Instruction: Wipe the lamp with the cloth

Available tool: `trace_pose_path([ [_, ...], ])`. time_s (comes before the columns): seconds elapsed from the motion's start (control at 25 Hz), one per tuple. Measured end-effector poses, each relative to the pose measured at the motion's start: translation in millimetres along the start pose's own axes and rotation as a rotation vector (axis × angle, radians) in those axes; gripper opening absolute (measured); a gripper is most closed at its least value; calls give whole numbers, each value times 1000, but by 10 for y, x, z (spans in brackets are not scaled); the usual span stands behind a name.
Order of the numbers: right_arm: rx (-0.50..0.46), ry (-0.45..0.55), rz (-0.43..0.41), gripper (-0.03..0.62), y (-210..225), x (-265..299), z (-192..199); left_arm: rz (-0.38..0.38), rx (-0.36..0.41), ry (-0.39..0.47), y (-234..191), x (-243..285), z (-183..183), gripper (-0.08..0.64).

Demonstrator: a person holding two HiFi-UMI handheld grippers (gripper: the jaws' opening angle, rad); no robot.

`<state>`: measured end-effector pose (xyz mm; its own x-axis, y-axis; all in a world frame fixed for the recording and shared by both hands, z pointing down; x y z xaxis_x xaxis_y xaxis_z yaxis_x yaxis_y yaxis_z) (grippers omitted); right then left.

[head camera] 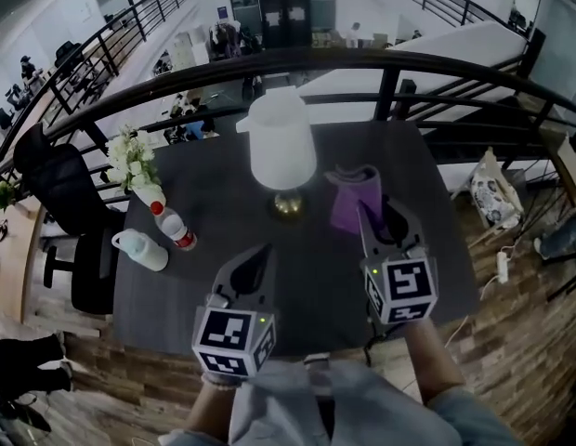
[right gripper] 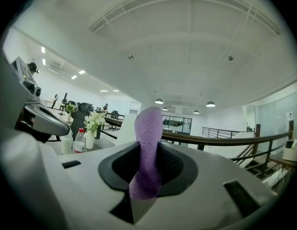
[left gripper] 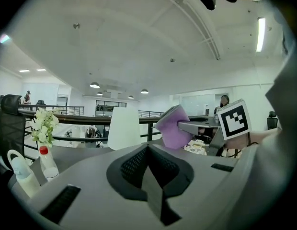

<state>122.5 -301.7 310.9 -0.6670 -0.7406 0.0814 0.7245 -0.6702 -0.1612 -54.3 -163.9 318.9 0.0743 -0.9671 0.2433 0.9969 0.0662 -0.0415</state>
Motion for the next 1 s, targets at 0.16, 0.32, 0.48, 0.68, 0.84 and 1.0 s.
trace_pose_path([
  [0.16,-68,23,-17,94,250,405,-43,-44,-9,-2,-49,172,-17,9],
  [0.32,-147,45,-47,94,392,737,-155,-80,17,-3,-55,253,-87,9],
  [0.48,-151,62,-63,94,481,1086,-224,-110,10,-18,-110,270,-108,9],
  [0.68,-155,85,-63,94,529,1501,-245,-124,5,-34,-248,342,-75,9],
  [0.84,-170,103,-74,94,522,1794,-265,-120,3,-42,-381,401,-44,9],
  [1.0,-198,111,-104,95,521,1996,-272,-106,5,-49,-453,454,-40,9],
])
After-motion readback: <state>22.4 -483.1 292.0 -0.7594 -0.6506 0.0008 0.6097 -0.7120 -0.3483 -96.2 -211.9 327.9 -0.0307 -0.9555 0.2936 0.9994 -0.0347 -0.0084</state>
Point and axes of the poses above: the fingertips, and each gripper's own axes: x forward along the fingers, y to its right, z out of its underside, the point moved 7 cm from there along -x, backward along the fingers, and after that the axes turned 1 degree about y, right-handed, at the moved point
